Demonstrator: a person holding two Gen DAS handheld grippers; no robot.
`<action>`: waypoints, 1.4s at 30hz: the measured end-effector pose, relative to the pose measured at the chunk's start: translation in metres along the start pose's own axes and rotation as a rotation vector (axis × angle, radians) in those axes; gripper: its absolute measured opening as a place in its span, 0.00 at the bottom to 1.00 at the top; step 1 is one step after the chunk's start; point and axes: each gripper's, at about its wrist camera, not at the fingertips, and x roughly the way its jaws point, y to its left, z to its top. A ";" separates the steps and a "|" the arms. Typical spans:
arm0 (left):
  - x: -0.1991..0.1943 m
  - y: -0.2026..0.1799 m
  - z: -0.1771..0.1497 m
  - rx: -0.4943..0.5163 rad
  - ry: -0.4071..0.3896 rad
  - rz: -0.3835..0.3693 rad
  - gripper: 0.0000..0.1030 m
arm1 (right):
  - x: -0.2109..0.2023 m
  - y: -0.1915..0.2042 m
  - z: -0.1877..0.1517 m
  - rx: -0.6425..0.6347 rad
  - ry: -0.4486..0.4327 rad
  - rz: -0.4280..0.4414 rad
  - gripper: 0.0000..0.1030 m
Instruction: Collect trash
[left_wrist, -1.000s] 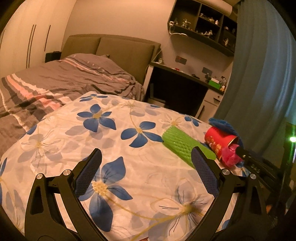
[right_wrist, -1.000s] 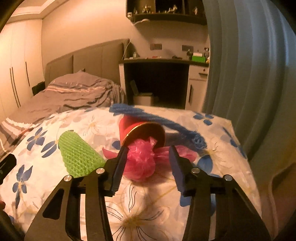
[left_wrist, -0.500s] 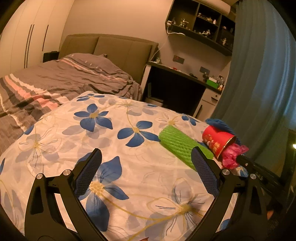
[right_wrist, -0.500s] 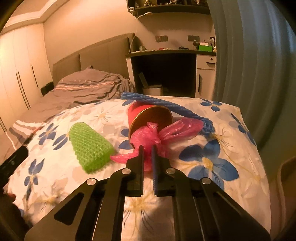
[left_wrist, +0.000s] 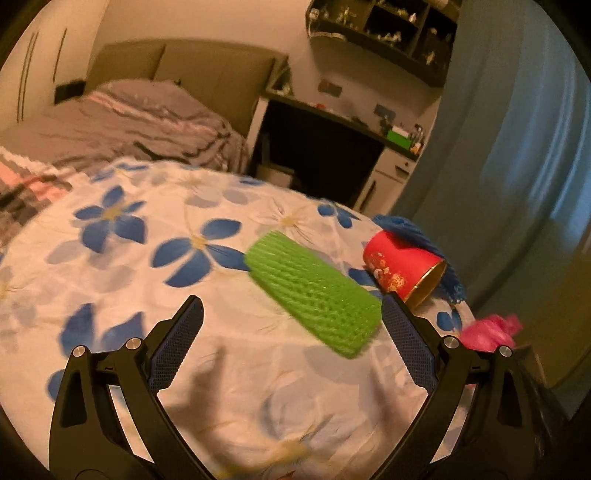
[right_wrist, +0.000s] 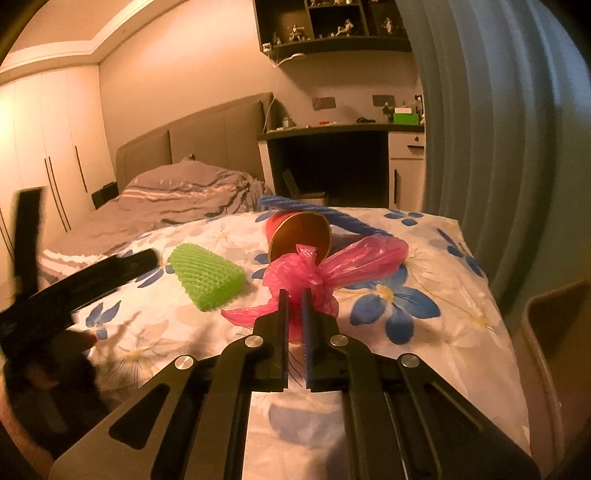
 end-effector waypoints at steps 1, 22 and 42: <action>0.010 0.000 0.003 -0.017 0.031 -0.014 0.92 | -0.003 0.000 -0.001 0.002 -0.003 0.000 0.07; 0.020 0.008 -0.008 -0.152 0.116 -0.153 0.09 | -0.043 -0.016 -0.015 0.040 -0.046 -0.018 0.07; -0.121 -0.078 -0.071 0.164 -0.114 -0.144 0.09 | -0.147 -0.044 -0.040 0.094 -0.150 -0.157 0.06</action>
